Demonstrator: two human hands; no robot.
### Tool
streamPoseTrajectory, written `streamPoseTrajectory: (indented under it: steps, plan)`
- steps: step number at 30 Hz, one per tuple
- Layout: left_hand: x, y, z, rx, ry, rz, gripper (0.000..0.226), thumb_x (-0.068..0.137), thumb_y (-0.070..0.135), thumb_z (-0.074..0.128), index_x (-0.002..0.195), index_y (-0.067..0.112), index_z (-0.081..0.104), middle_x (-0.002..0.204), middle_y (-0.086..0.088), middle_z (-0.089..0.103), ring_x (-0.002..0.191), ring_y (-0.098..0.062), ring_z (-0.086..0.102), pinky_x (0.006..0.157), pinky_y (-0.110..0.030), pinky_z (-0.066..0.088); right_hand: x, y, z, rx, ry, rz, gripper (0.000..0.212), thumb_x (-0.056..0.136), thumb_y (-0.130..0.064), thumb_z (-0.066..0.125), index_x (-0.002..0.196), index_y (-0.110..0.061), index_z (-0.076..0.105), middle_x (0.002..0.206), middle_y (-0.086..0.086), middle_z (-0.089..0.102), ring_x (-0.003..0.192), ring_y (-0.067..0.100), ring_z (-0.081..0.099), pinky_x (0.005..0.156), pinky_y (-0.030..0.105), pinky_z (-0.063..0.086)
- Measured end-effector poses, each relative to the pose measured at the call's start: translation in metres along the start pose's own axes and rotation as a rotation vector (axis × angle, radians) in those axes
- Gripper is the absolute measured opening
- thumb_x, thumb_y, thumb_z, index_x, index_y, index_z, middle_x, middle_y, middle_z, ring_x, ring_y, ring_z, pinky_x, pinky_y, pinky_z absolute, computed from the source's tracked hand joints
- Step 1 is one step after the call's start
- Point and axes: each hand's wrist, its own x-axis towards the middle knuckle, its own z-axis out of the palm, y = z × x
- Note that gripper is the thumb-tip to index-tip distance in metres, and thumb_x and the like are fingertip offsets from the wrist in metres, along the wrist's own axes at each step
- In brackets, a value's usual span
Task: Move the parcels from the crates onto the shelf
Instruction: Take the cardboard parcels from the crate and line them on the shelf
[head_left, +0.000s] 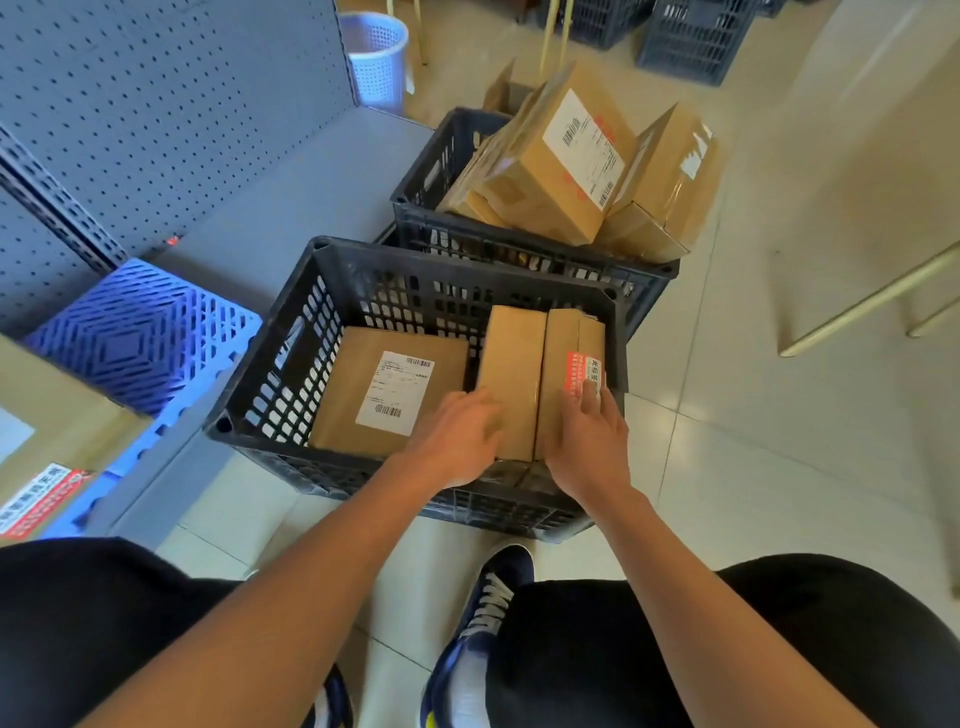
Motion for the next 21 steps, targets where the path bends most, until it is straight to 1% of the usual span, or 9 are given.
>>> streamPoseTrajectory:
  steps: [3, 5, 7, 11, 15, 18, 21]
  plan:
    - [0.007, -0.001, 0.008, 0.076, -0.049, -0.004, 0.046, 0.102, 0.032, 0.054, 0.147, 0.032, 0.047, 0.165, 0.006, 0.025, 0.153, -0.026, 0.017, 0.118, -0.057, 0.027, -0.001, 0.002, 0.005, -0.042, -0.013, -0.009, 0.053, 0.101, -0.034, 0.054, 0.148, -0.020, 0.036, 0.165, 0.016, 0.024, 0.153, 0.040, 0.016, 0.124, 0.055, 0.018]
    - [0.010, -0.004, 0.013, 0.096, -0.086, -0.005, 0.046, 0.102, 0.034, 0.053, 0.147, 0.034, 0.046, 0.167, 0.006, 0.021, 0.154, -0.027, 0.014, 0.118, -0.059, 0.024, -0.004, 0.002, 0.007, -0.079, -0.005, -0.032, 0.052, 0.101, -0.037, 0.054, 0.147, -0.020, 0.037, 0.164, 0.016, 0.027, 0.152, 0.040, 0.019, 0.124, 0.054, 0.020]
    - [0.010, -0.007, 0.016, 0.106, -0.107, -0.011, 0.049, 0.102, 0.036, 0.053, 0.149, 0.034, 0.044, 0.167, 0.005, 0.018, 0.154, -0.028, 0.012, 0.119, -0.059, 0.023, -0.006, 0.001, 0.007, -0.083, -0.008, -0.049, 0.052, 0.101, -0.039, 0.054, 0.147, -0.021, 0.039, 0.164, 0.015, 0.025, 0.153, 0.040, 0.017, 0.123, 0.053, 0.022]
    - [0.008, -0.008, 0.017, 0.124, -0.111, -0.020, 0.052, 0.102, 0.035, 0.053, 0.152, 0.033, 0.040, 0.168, 0.004, 0.015, 0.154, -0.027, 0.011, 0.121, -0.059, 0.022, -0.004, -0.006, 0.007, -0.033, -0.051, -0.023, 0.051, 0.101, -0.041, 0.054, 0.146, -0.022, 0.036, 0.168, 0.016, 0.010, 0.154, 0.044, 0.005, 0.121, 0.056, 0.022]
    - [0.006, -0.010, 0.016, 0.116, -0.110, -0.030, 0.053, 0.102, 0.033, 0.053, 0.153, 0.033, 0.038, 0.168, 0.005, 0.014, 0.154, -0.026, 0.010, 0.121, -0.058, 0.023, -0.002, -0.010, 0.007, 0.044, -0.112, 0.018, 0.059, 0.100, -0.042, 0.057, 0.150, -0.027, 0.029, 0.169, 0.014, -0.002, 0.153, 0.049, -0.004, 0.121, 0.060, 0.018]
    - [0.007, -0.014, 0.017, 0.113, -0.112, -0.033, 0.054, 0.102, 0.033, 0.053, 0.154, 0.034, 0.037, 0.168, 0.006, 0.014, 0.154, -0.026, 0.011, 0.120, -0.059, 0.025, 0.000, -0.009, 0.009, 0.150, -0.151, 0.054, 0.066, 0.100, -0.039, 0.059, 0.155, -0.030, 0.022, 0.169, 0.009, -0.012, 0.153, 0.047, -0.008, 0.119, 0.059, 0.025]
    - [0.006, -0.015, 0.018, 0.107, -0.113, -0.032, 0.054, 0.102, 0.033, 0.053, 0.154, 0.034, 0.036, 0.168, 0.006, 0.013, 0.154, -0.026, 0.010, 0.120, -0.060, 0.023, 0.003, -0.009, 0.012, 0.212, -0.142, 0.075, 0.074, 0.099, -0.035, 0.064, 0.158, -0.032, 0.019, 0.168, 0.008, -0.021, 0.154, 0.045, -0.007, 0.119, 0.056, 0.026]
